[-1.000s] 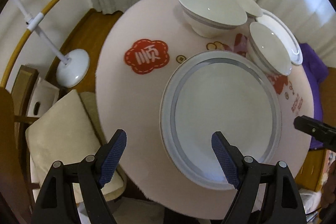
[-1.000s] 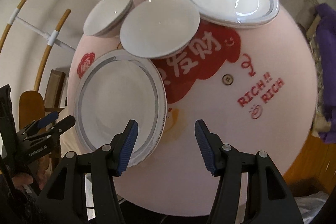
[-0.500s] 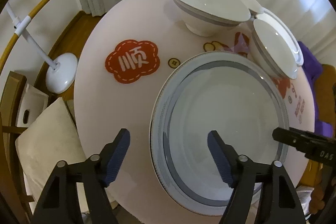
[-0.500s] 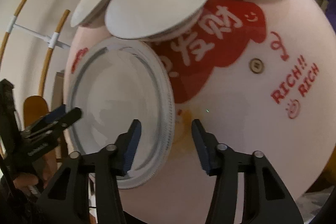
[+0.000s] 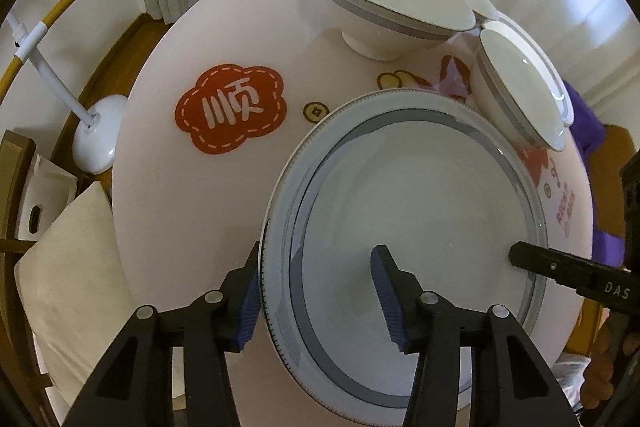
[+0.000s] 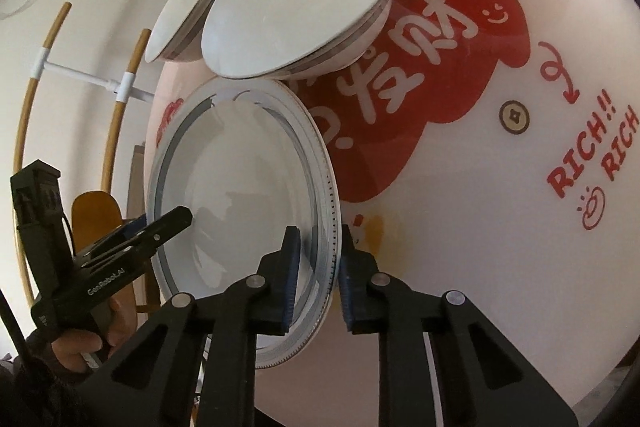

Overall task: Organize plates and bowls
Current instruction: 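Close both grippers on the rim of the grey-rimmed plate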

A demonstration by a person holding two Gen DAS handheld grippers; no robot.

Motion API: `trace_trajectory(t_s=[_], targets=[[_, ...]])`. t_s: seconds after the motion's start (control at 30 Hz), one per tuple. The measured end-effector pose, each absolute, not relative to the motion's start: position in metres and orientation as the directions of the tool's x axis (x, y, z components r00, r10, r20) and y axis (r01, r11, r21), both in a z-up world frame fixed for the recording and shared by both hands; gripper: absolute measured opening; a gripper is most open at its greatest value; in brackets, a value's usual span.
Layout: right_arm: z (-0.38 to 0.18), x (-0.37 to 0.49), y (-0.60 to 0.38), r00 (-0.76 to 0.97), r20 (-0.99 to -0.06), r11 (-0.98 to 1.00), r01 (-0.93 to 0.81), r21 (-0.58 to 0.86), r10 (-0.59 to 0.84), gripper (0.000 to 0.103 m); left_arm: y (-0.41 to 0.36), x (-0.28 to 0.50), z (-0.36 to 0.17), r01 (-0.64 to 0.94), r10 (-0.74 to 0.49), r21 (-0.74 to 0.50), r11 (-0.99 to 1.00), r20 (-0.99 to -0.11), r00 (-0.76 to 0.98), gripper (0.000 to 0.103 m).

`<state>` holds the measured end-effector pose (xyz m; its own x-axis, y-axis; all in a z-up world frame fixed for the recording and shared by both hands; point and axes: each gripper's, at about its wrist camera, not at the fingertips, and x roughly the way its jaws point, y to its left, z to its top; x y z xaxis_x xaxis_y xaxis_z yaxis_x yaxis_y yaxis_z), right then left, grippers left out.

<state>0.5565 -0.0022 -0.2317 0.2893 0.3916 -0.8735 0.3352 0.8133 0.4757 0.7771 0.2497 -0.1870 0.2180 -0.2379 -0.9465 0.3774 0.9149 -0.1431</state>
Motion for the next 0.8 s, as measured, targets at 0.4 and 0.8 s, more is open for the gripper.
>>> trace_trajectory(t_s=[0.4,0.8], targets=[[-0.233,0.552,-0.014,0.315,-0.849,0.787,0.336,0.517,0.424,0.014,0.261,0.777,-0.185,0.343,-0.261,-0.174,0.923,-0.938,0.228,0.031],[-0.228,0.542,-0.02,0.291,-0.822,0.757,0.326,0.566,0.49,0.013,0.283,0.775,-0.178,0.281,-0.317,-0.257,0.925,-0.928,0.196,0.025]])
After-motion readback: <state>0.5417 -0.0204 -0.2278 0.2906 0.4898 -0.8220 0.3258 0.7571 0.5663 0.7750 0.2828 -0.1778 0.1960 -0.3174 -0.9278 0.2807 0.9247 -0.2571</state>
